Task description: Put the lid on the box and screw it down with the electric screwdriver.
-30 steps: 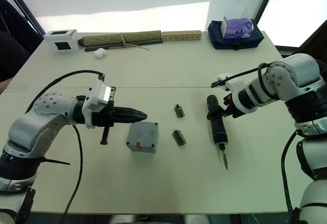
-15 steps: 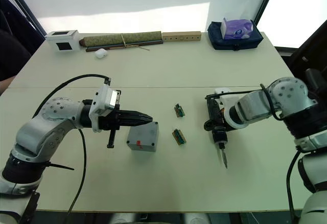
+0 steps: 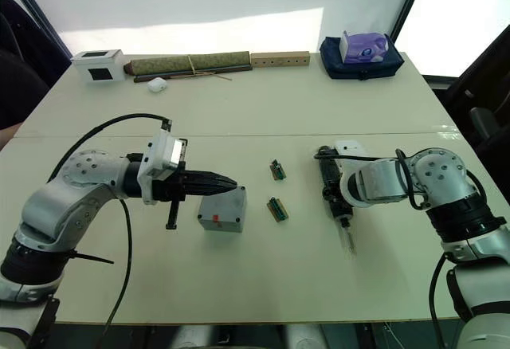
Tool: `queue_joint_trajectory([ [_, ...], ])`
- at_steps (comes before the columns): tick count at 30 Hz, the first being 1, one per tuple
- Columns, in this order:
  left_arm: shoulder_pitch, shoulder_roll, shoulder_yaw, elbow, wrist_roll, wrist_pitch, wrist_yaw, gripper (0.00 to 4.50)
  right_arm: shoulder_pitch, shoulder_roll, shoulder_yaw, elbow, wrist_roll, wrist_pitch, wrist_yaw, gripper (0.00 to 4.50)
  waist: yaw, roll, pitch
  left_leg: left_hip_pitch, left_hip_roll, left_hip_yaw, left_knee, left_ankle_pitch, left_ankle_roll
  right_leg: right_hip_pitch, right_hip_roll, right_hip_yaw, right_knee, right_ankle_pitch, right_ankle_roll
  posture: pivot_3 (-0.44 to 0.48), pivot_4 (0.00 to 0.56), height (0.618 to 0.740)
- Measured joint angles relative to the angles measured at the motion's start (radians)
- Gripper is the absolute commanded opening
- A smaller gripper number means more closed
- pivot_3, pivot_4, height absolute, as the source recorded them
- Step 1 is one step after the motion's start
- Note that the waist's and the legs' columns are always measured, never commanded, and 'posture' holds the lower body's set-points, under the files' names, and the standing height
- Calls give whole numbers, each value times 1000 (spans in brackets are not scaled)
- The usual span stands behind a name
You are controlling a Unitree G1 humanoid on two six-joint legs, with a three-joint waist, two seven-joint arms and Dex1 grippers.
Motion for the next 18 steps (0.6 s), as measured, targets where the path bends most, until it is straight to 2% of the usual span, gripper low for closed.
queue_joint_trajectory([
  [6, 16, 14, 28, -4, -3, 17, 25, 0, -56, 19, 28, 45, 3, 8, -19, 1632, -5, 1, 1, 0, 0, 2, 0, 1, 0, -2, 0, 2, 0, 2, 0, 0, 150, 740],
  [9, 48, 27, 35, -1, 3, 17, 33, 0, -154, 10, 39, 93, -11, 38, 31, 1632, -2, 4, 2, -1, 0, 4, -1, 1, 0, -4, 0, 3, 0, 2, 0, 0, 150, 740],
  [14, 110, 40, 35, 13, 32, 2, 34, 0, -285, -16, -40, 61, -157, 65, 246, 1632, 7, 4, 2, -2, 1, 4, -5, 1, 0, -5, 0, 3, -4, 2, 0, 0, 150, 740],
  [15, 117, 41, 35, 19, 38, -1, 31, 0, -284, -13, -61, 47, -181, 58, 292, 1632, 8, 4, 2, -3, 1, 4, -5, 1, 0, -5, 0, 3, -4, 2, 0, 0, 150, 740],
  [18, 118, 41, 33, 35, 47, -5, 30, 0, -214, 24, -114, -103, -381, -61, 546, 1632, 6, 4, 2, -5, 0, 5, -4, 1, 0, -6, -2, 3, -5, 2, 1, 0, 150, 740],
])
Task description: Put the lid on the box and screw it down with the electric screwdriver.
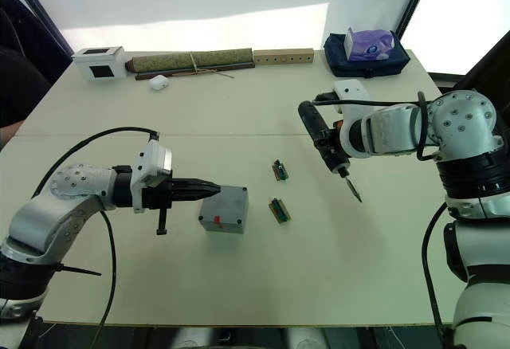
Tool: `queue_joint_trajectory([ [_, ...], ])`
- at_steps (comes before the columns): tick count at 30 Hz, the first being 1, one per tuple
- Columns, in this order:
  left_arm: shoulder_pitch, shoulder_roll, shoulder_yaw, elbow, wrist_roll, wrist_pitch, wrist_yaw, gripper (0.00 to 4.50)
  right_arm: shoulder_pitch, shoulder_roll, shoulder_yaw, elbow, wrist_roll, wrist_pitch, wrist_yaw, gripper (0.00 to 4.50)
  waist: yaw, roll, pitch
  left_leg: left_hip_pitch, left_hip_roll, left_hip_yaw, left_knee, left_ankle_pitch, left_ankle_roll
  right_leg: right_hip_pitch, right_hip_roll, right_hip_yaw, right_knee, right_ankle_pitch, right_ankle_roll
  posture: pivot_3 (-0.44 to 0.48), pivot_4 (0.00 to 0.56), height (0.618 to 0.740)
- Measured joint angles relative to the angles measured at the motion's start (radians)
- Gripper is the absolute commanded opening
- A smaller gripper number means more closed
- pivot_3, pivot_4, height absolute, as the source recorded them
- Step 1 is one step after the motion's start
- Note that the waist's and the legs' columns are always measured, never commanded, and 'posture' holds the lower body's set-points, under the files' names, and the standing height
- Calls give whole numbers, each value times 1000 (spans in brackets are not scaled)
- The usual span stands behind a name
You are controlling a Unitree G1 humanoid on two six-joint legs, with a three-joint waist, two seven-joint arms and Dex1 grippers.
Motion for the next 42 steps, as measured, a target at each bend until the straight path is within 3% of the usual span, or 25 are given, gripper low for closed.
queue_joint_trajectory([
  [8, -27, -12, -23, 45, 25, -6, -14, 0, 211, 201, -140, -337, -401, -450, 448, 1632, -1, -1, 0, 1, 0, -2, 1, 0, 0, 0, 1, -1, 3, 0, 0, 0, 150, 740],
  [12, -41, -27, -71, 99, 59, -22, -36, 0, 344, 367, -137, -372, -643, -763, 636, 1632, -1, -1, 0, 2, -1, -1, 2, 1, -1, 1, 0, 0, 4, 1, 2, 0, 150, 740],
  [17, -55, -44, -88, 122, 65, -23, -54, 0, 420, 512, -121, -342, -804, -956, 754, 1632, -4, -1, -1, 3, 0, -1, 1, 1, -2, 1, 1, 0, 4, 2, 2, 0, 150, 740],
  [28, -54, -57, -126, 168, 119, -26, -52, 0, 521, 667, -65, -240, -967, -1108, 930, 1632, -4, -1, -1, 3, 0, -1, 2, 3, -5, 1, 1, 1, 5, 2, 2, 0, 150, 740],
  [42, -67, -89, -134, 214, 154, -66, -56, 0, 546, 743, -18, -194, -1025, -1120, 1033, 1632, -4, -1, -1, 7, -1, -1, 2, 5, -9, 2, 1, 1, 11, 2, 2, 0, 150, 740],
])
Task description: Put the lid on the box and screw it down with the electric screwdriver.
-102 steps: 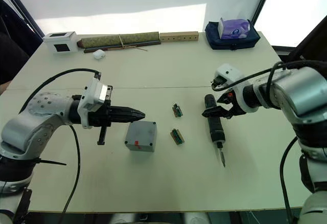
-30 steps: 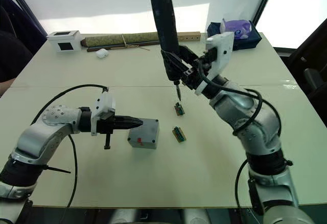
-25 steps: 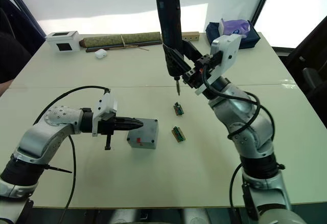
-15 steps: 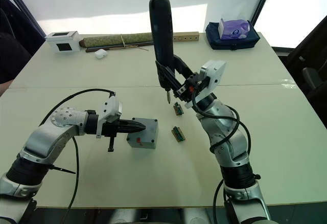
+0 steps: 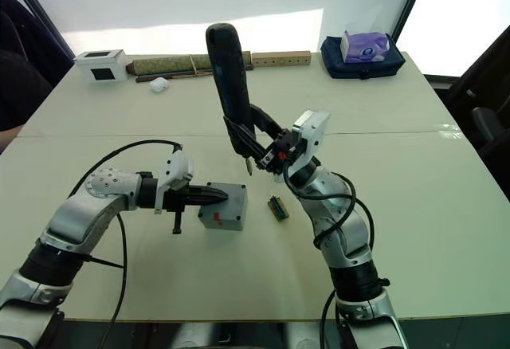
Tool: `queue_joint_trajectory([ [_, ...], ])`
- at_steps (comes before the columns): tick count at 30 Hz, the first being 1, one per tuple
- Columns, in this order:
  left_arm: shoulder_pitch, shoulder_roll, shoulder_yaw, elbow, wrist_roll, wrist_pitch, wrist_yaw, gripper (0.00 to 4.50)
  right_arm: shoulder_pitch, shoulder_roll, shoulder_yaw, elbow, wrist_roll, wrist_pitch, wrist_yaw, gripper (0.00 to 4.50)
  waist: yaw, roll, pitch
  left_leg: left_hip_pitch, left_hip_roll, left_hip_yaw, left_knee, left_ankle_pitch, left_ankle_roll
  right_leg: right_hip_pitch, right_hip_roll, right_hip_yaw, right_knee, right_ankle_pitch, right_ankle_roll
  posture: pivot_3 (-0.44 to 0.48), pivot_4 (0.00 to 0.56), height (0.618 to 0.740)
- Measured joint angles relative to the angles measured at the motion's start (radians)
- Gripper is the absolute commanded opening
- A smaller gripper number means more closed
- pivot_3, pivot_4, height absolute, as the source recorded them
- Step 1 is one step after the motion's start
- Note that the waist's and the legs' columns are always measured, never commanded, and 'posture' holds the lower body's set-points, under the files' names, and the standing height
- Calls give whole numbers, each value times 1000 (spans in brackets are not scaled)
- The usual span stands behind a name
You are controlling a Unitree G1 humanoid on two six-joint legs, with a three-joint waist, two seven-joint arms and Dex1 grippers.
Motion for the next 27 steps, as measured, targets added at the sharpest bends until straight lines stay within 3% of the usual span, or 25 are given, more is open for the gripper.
queue_joint_trajectory([
  [27, 6, 12, 8, -22, -4, 32, 4, 0, -14, 55, -7, 153, -49, -63, 103, 1632, -3, 0, 0, 2, 0, 0, 0, 1, -2, -1, 0, 0, 5, 0, 0, 0, 150, 740],
])
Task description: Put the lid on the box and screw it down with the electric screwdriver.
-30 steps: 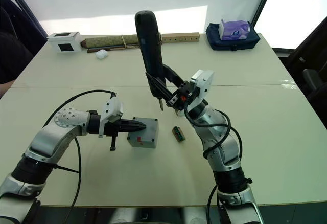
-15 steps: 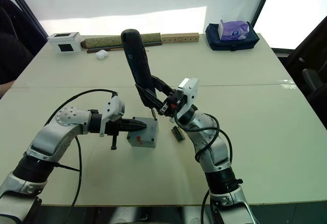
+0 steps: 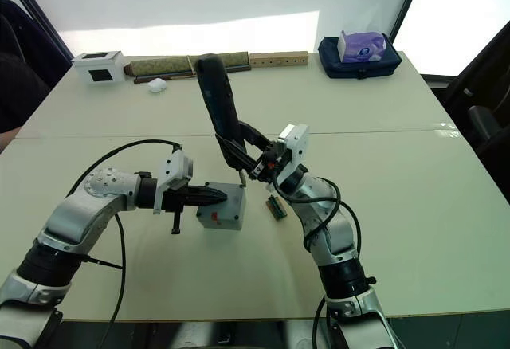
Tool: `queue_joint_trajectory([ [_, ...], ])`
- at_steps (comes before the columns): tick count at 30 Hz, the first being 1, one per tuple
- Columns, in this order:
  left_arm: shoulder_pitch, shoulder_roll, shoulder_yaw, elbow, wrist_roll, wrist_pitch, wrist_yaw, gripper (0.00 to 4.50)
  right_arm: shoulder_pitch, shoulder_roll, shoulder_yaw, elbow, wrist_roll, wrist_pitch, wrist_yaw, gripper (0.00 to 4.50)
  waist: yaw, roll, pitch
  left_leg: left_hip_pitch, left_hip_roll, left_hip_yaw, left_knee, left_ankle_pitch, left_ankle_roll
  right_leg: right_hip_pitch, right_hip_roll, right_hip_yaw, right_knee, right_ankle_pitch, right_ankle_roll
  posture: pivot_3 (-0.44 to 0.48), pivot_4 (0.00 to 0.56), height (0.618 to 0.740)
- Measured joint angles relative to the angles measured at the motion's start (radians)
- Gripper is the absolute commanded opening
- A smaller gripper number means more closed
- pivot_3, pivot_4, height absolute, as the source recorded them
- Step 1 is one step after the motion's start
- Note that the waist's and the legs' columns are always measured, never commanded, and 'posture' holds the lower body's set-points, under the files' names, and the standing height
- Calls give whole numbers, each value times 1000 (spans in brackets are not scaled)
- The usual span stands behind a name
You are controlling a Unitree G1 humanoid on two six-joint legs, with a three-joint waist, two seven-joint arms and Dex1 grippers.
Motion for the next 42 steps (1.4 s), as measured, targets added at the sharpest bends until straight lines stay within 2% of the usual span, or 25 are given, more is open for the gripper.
queue_joint_trajectory([
  [22, -8, 20, 1, -1, -1, 16, -15, 0, -13, 30, 1, 3, 0, -4, 32, 1632, 0, 0, 0, 1, 0, 0, 0, 0, -1, 0, 0, 0, 1, 0, 0, 0, 150, 740],
  [42, -14, 45, 1, 0, 0, 18, -24, 0, -1, 38, 2, 58, -19, -86, 62, 1632, 0, 0, 0, 2, 0, 0, 0, 1, -1, 0, 0, 0, 2, 0, 0, 0, 150, 740],
])
